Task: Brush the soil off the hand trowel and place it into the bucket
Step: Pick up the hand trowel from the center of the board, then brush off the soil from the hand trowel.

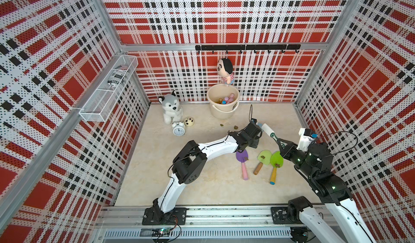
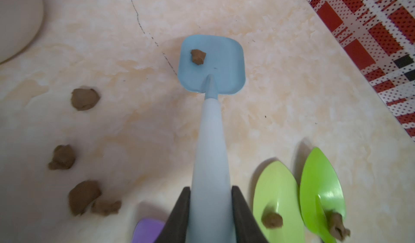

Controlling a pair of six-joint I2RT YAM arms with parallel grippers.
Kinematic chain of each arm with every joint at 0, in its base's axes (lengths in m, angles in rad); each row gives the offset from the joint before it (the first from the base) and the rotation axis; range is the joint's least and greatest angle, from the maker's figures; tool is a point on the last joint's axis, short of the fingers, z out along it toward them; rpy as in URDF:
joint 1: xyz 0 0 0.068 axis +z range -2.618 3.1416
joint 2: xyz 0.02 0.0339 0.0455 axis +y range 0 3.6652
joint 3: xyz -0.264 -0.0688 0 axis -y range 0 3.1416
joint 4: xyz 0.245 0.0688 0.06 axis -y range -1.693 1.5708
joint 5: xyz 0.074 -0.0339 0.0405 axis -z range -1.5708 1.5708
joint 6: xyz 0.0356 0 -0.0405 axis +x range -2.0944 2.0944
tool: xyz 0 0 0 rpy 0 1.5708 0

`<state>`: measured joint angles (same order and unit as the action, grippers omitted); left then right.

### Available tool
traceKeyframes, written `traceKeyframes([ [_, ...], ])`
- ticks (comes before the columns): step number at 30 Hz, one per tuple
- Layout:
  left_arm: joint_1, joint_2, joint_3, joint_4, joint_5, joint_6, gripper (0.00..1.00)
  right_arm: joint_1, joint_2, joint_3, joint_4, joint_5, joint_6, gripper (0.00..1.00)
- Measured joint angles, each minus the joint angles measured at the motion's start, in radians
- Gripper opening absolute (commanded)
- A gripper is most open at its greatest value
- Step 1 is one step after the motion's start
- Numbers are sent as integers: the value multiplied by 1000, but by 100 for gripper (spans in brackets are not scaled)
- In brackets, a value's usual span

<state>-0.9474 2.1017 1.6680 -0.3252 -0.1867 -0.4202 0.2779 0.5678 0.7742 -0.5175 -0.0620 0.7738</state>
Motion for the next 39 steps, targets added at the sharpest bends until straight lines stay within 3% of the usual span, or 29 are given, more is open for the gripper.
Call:
traceKeyframes([
  [11, 18, -413, -402, 8, -70, 39, 0, -4, 74, -28, 245, -192, 69, 0],
  [21, 25, -845, -750, 130, -217, 72, 0, 3, 388, -134, 731, -550, 212, 0],
  [28, 17, -904, -790, 148, -264, 80, 0, 56, 536, -160, 964, -644, 294, 0],
  [39, 1, -928, -798, 141, -308, 81, 0, 62, 547, -160, 933, -561, 261, 0],
])
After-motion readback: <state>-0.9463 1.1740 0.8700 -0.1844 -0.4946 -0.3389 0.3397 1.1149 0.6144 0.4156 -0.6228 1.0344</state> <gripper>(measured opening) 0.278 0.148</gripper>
